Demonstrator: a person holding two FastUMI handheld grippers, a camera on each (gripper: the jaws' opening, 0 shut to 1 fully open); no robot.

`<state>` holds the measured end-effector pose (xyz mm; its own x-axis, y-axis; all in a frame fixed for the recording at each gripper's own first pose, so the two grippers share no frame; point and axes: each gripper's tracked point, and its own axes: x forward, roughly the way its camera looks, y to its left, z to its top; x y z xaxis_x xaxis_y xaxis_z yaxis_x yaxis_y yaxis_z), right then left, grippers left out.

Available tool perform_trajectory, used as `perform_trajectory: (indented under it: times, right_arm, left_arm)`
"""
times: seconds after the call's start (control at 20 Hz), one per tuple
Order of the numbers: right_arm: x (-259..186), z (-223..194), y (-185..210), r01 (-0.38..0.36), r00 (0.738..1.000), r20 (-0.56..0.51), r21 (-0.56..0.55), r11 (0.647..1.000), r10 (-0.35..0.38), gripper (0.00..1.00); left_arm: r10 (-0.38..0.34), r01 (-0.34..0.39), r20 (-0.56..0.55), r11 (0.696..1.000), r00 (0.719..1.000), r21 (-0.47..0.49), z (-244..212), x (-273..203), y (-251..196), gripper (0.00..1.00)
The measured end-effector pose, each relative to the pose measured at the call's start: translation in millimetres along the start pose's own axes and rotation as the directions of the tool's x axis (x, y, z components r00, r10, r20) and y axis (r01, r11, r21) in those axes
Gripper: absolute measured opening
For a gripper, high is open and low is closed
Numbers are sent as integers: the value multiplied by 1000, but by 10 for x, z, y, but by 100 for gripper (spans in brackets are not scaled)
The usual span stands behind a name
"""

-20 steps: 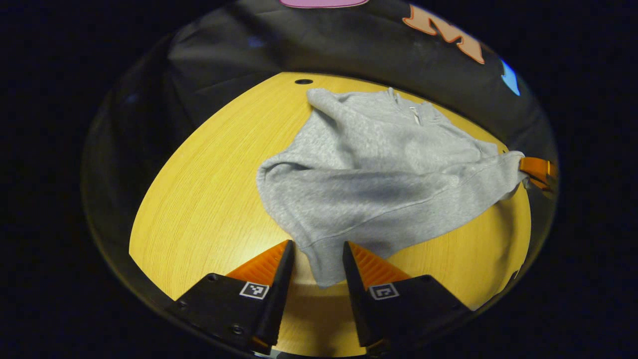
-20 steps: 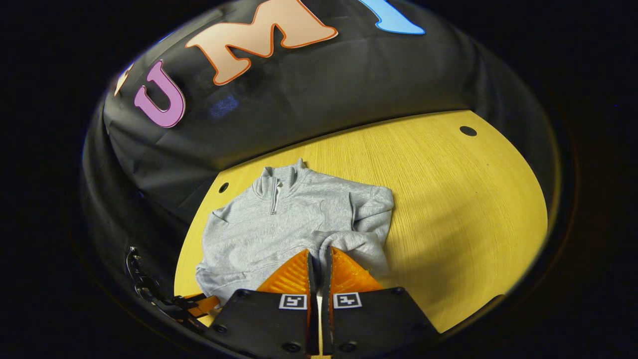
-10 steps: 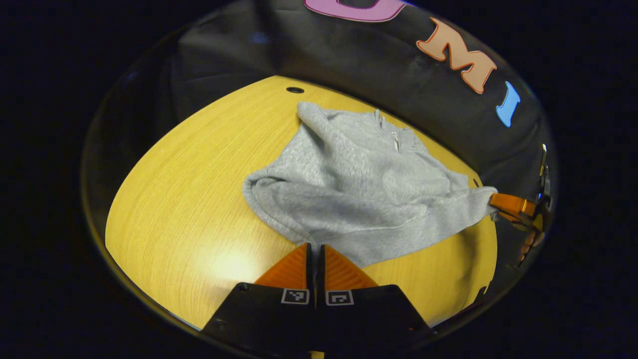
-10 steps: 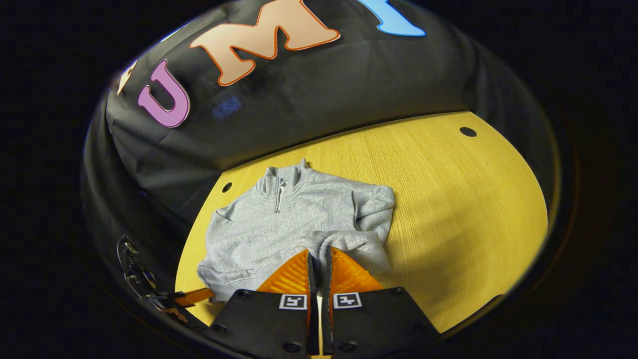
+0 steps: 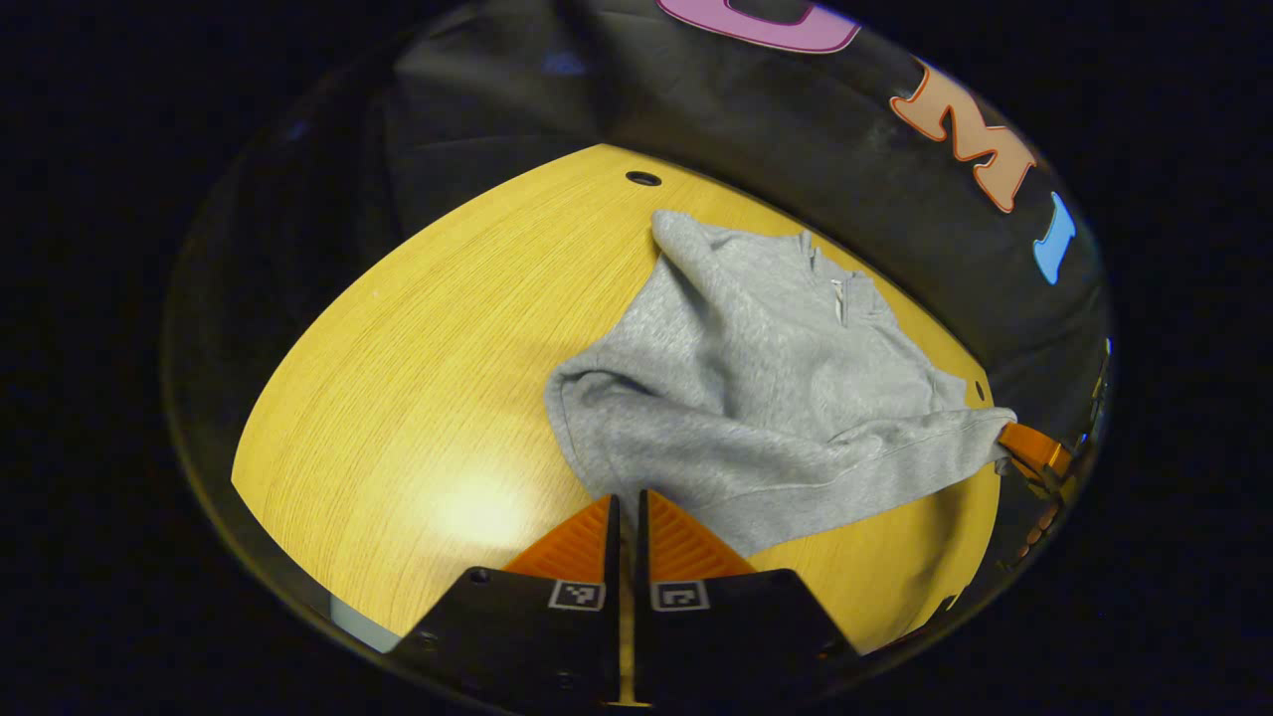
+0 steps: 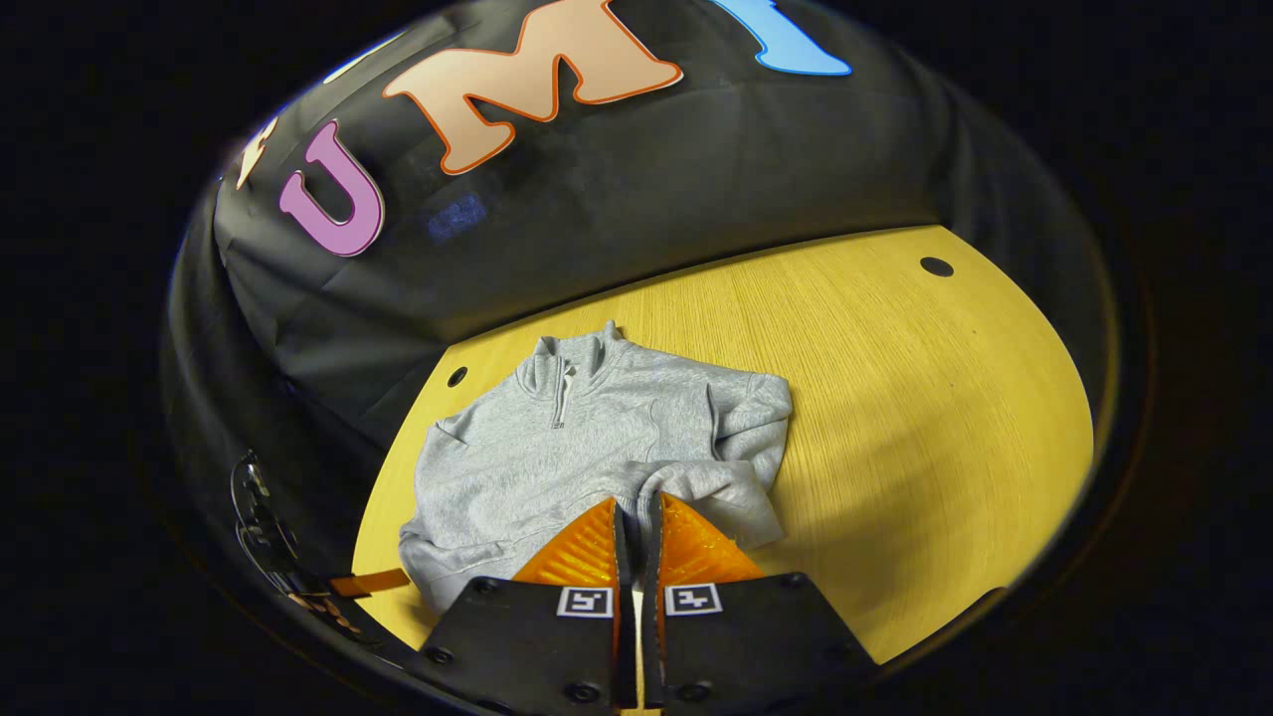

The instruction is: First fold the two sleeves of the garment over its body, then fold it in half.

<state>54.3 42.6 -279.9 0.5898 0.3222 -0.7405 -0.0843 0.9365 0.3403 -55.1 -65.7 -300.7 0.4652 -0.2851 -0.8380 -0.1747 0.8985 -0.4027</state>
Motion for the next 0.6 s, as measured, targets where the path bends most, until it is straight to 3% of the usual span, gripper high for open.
perform_trajectory:
  times: [0.05, 0.1, 0.15, 0.2, 0.25, 0.3, 0.35, 0.45, 0.55, 0.6]
  right_arm:
    - [1, -4, -8, 1, 1000, -1, 0, 1000, -1, 5]
    - [8, -3, -10, 2, 1000, -2, 1, 1000, -2, 5]
    - [16, -8, -15, 4, 1000, -3, 1, 1000, -4, 5]
    - [20, -6, -11, 5, 1000, -3, 2, 1000, -5, 5]
    - [22, -5, -10, 5, 1000, -3, 2, 1000, -5, 5]
    - [27, -1, -8, 5, 1000, -2, 1, 1000, -5, 5]
    - [24, 1, -5, 6, 1000, -1, 0, 1000, -6, 5]
    - [37, -12, -6, 8, 1000, -2, -4, 1000, -8, 5]
    - [40, -24, 1, 9, 1000, -4, -12, 1000, -10, 5]
    - [40, -29, 4, 9, 1000, -3, -16, 1000, -9, 5]
  left_arm:
    - [-25, 25, 1, 1000, 1000, -16, -38, 0, -70, 38]
    - [-32, 32, 7, 999, 999, -9, -68, 18, -92, 45]
    - [-27, 27, 10, 1000, 1000, 16, -90, 49, -107, 73]
    - [-14, 14, 1, 999, 1000, 41, -133, 91, -111, 82]
    - [-2, 3, -14, 998, 1000, 62, -186, 112, -129, 96]
    - [15, -16, 11, 995, 1000, 103, -131, 155, -134, 99]
    - [26, -28, 16, 991, 1000, 132, -128, 189, -161, 94]
    - [153, -155, 27, 963, 988, 220, -138, 255, -16, 88]
    - [120, -135, 71, 950, 990, 281, -86, 336, -235, 61]
    - [108, -131, 93, 948, 990, 292, -97, 338, -297, 38]
